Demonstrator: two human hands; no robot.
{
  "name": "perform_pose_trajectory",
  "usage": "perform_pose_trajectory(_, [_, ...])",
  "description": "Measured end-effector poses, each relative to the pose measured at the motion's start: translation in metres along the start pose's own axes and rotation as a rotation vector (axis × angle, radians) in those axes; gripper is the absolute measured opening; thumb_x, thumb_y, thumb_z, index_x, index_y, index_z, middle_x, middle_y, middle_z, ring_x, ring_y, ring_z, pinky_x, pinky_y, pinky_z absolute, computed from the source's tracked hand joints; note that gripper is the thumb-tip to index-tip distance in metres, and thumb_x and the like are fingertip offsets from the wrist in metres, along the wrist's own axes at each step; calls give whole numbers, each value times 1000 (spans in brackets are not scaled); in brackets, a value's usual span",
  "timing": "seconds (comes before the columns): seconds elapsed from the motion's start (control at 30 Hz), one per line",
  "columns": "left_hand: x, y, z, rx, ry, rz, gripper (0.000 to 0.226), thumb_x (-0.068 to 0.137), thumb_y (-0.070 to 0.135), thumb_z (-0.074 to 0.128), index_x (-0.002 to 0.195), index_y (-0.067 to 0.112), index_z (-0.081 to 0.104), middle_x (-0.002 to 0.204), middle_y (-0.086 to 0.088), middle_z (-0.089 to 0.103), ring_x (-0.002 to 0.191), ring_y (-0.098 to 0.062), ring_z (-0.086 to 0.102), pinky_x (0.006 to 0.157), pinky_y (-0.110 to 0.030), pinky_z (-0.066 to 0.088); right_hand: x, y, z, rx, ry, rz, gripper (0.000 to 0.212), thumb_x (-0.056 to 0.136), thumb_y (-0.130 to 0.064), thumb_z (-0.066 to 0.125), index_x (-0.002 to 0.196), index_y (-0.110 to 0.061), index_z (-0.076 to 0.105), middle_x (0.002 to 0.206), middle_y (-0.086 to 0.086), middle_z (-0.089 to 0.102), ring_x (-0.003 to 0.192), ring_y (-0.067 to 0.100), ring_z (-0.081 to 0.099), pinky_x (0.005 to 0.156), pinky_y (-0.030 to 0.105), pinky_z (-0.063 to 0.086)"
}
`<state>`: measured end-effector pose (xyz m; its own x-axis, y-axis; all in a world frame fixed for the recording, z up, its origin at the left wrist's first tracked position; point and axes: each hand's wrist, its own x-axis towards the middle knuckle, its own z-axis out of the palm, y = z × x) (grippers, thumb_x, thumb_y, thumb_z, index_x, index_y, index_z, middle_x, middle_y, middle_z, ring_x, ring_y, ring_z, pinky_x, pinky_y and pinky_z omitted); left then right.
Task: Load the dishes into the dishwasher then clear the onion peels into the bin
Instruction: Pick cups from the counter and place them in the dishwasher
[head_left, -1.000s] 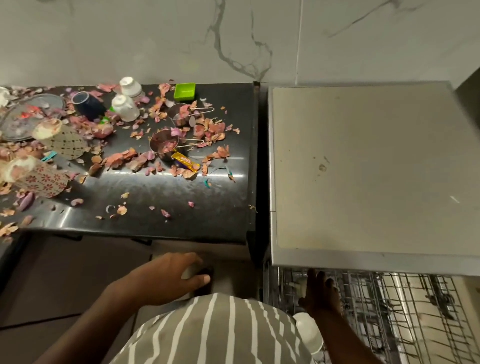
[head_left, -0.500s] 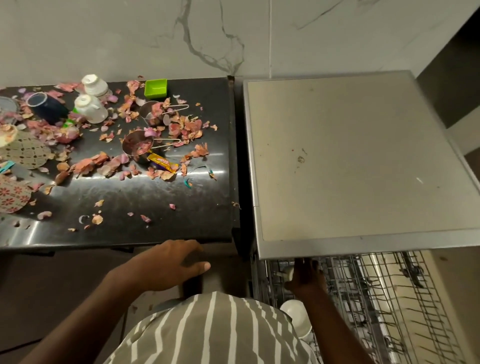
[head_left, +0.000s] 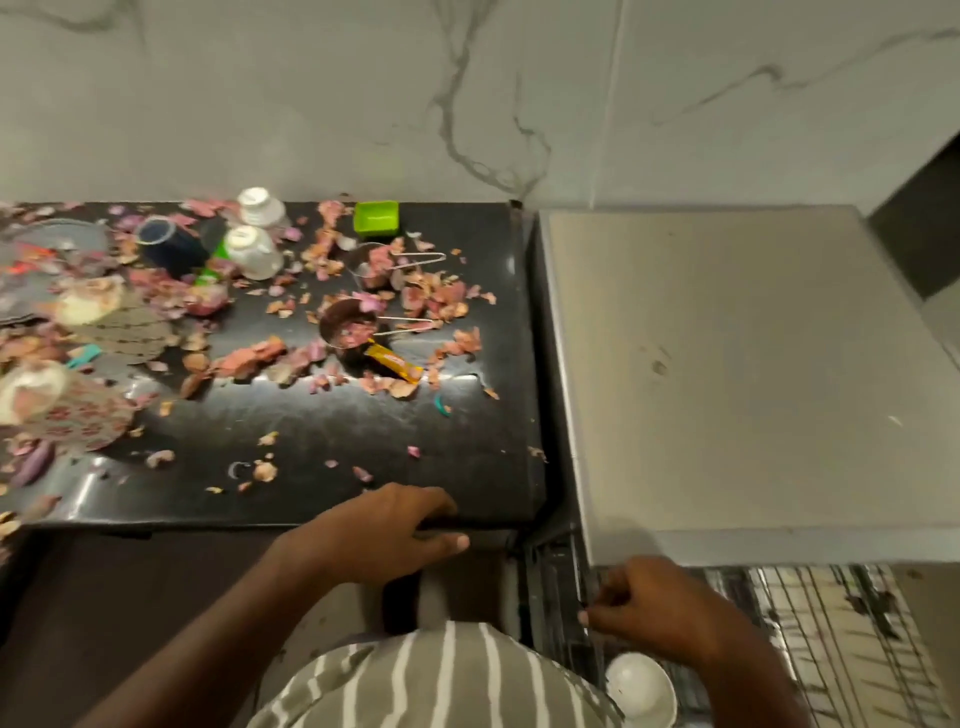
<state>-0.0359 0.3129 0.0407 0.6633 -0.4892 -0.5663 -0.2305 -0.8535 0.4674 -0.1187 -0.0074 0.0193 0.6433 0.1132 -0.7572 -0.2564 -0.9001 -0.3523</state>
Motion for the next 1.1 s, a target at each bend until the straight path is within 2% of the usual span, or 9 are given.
perform_pose_trajectory(0.1, [-10,-20,-11,-3,77,9,67,82,84,38,123,36,59,115,14,67,101,-5,64,92,-38,54,1,-58,-25,3,155,-172,27,90,-54,74,105,-33,78,96,-15,75,87,-2,68,81,22,55])
perform_pose_trajectory(0.27, [-32,-56,-27,-121,221,-27,60,85,80,48,122,34,62,113,14,69,99,-4,66,90,-39,57,36,-139,-44,-78,392,-439,59,90,-57,69,142,-32,59,134,-13,61,126,8,57,108,29,46])
perform_pose_trajectory(0.37, [-51,-80,-41,-213,376,-50,50,91,71,56,121,33,65,113,13,70,100,0,66,89,-37,59,44,-181,-53,-96,428,-551,60,90,-50,74,144,-30,57,137,-11,60,127,9,55,108,25,42])
perform_pose_trajectory(0.5, [-81,-123,-62,-247,678,-138,36,96,57,63,125,35,64,121,15,67,110,0,61,97,-35,55,51,-222,-56,-104,440,-617,64,90,-53,72,147,-34,51,138,-12,57,126,10,55,108,35,47])
perform_pose_trajectory(0.67, [-116,-175,-87,-252,1042,-268,37,94,35,74,128,25,65,124,6,66,116,-10,59,100,-29,47,55,-256,-59,-91,431,-634,69,89,-57,68,152,-44,43,139,-21,52,129,6,51,109,40,48])
perform_pose_trajectory(0.77, [-125,-205,-98,-97,1194,-396,48,90,34,77,133,21,60,134,-2,60,128,-22,53,110,-37,41,59,-271,-60,-77,450,-654,73,85,-67,60,152,-45,42,144,-18,52,133,6,50,110,40,48])
perform_pose_trajectory(0.93, [-133,-262,-119,-35,1049,-795,94,82,51,81,156,21,31,162,-15,28,151,-37,25,123,-52,24,63,-283,-53,-39,466,-640,68,91,-56,67,153,-44,42,146,-16,52,134,4,48,110,33,44])
perform_pose_trajectory(1.03, [-133,-289,-125,-109,825,-893,102,77,56,84,156,21,29,157,-20,37,144,-41,37,115,-55,38,62,-285,-46,-9,485,-628,64,92,-53,70,151,-43,46,140,-21,53,131,-2,48,108,21,40])
perform_pose_trajectory(1.1, [-129,-297,-125,-80,813,-892,95,79,48,85,154,20,33,150,-23,42,135,-43,45,110,-57,45,59,-284,-42,19,498,-610,62,93,-51,71,150,-41,49,139,-24,52,129,-7,46,106,11,36])
